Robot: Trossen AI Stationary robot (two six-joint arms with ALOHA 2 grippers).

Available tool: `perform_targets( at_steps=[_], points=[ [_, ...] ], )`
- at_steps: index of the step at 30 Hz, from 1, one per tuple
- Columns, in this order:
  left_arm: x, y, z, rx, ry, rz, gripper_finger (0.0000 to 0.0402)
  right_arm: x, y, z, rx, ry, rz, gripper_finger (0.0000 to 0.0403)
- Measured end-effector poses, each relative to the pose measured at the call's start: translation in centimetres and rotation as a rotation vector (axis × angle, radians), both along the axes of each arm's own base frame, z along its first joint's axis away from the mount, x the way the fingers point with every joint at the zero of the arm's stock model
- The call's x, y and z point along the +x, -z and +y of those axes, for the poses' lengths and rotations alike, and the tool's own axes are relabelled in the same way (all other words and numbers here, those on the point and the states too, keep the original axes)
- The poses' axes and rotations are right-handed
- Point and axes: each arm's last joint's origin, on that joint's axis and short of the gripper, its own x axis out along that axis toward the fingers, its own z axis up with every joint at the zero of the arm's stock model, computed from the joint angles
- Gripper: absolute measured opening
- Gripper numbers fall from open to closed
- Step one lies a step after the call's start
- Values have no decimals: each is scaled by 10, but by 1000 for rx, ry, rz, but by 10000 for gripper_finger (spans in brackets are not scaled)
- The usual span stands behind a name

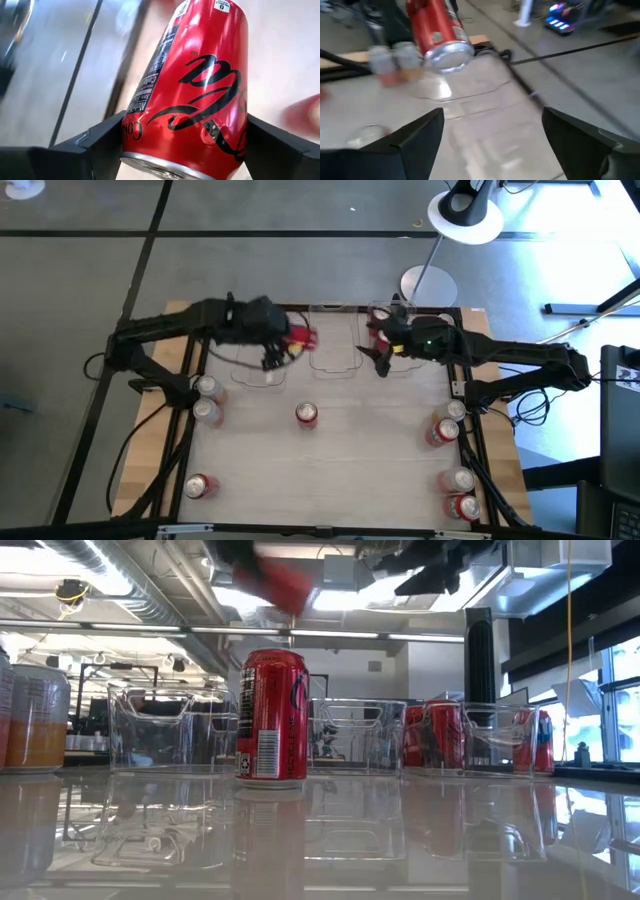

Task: Sort soda cans
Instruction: Put the top red black soda can into the right transparent bin

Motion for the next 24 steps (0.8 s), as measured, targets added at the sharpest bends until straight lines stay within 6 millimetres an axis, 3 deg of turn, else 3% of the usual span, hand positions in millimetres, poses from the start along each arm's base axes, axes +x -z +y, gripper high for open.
perform_targets(
  at_steps=[6, 13, 19, 24],
  points=[
    [27, 2, -34, -8, 108, -129, 321, -6, 1, 13, 132, -107, 14, 337],
    [70, 42, -57, -43, 132, -52, 321, -10, 13, 58, 180, -240, 146, 321],
    [107, 80, -77, -82, 173, -44, 321, -19, 25, 85, 94, -188, 233, 251],
    [128, 111, -93, -109, 207, -15, 321, -22, 60, 95, 73, -156, 248, 159]
  ],
)
